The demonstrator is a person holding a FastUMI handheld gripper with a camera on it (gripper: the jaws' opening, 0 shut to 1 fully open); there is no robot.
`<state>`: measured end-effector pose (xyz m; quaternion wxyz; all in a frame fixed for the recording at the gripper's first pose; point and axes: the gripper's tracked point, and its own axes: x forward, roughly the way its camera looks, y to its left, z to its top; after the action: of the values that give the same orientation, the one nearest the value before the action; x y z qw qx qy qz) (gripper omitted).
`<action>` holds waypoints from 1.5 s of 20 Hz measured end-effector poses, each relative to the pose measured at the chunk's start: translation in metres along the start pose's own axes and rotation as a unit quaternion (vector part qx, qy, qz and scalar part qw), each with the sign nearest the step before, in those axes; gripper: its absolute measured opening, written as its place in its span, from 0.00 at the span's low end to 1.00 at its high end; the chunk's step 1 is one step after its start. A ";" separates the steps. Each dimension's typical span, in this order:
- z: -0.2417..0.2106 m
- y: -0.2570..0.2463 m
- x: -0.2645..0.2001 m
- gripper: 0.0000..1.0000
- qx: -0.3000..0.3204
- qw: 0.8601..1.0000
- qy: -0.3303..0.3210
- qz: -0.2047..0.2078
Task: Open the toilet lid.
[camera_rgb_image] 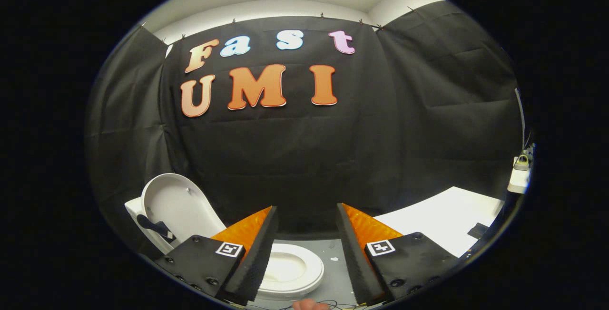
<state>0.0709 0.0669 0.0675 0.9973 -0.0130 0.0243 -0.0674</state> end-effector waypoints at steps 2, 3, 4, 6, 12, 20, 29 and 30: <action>-0.001 -0.015 -0.003 0.79 0.009 1.000 -0.007 -0.002; -0.003 -0.020 -0.007 0.79 0.012 1.000 -0.010 0.002; -0.008 -0.023 -0.010 0.78 0.013 1.000 -0.013 0.007; -0.016 -0.035 -0.015 0.77 0.009 1.000 -0.022 0.007; -0.019 -0.047 -0.037 0.75 0.004 0.995 -0.091 0.039; -0.081 -0.061 -0.026 0.77 0.014 0.997 -0.037 0.061; -0.096 -0.052 -0.022 0.77 -0.003 0.997 -0.018 0.076; -0.095 -0.054 -0.021 0.77 -0.002 0.997 -0.019 0.074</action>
<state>0.0377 0.0143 -0.0243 0.9999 -0.0142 0.0065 0.0070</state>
